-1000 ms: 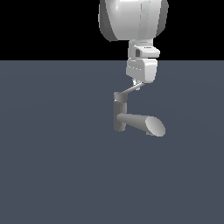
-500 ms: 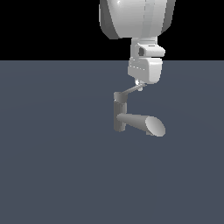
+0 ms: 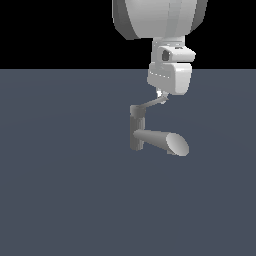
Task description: Turn on the faucet by rotating a designated handle.
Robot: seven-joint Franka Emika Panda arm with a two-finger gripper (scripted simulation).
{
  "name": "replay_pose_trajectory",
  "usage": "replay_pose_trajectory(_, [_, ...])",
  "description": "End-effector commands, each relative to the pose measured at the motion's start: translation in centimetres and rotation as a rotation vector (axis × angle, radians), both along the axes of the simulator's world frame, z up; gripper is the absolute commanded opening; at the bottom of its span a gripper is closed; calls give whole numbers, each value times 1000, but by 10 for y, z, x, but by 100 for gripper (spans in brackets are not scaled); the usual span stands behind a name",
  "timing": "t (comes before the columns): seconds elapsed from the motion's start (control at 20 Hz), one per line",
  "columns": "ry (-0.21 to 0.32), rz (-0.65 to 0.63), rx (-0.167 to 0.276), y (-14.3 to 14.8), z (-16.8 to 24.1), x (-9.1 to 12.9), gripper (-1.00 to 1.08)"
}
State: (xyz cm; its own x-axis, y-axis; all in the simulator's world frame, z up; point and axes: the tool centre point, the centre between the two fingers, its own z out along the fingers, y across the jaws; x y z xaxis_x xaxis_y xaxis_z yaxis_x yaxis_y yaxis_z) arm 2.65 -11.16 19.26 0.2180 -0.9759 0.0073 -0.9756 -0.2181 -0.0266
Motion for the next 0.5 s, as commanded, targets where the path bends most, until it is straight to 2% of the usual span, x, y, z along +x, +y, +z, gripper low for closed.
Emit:
replay_pose_trajectory(0.0, [28,-18,1,-12,-11,-15,-100])
replay_pose_trajectory(0.05, [1,1,0,0,0,-2,-100])
replay_pose_trajectory(0.45, [10,-6,1,7,-4,-29,-100])
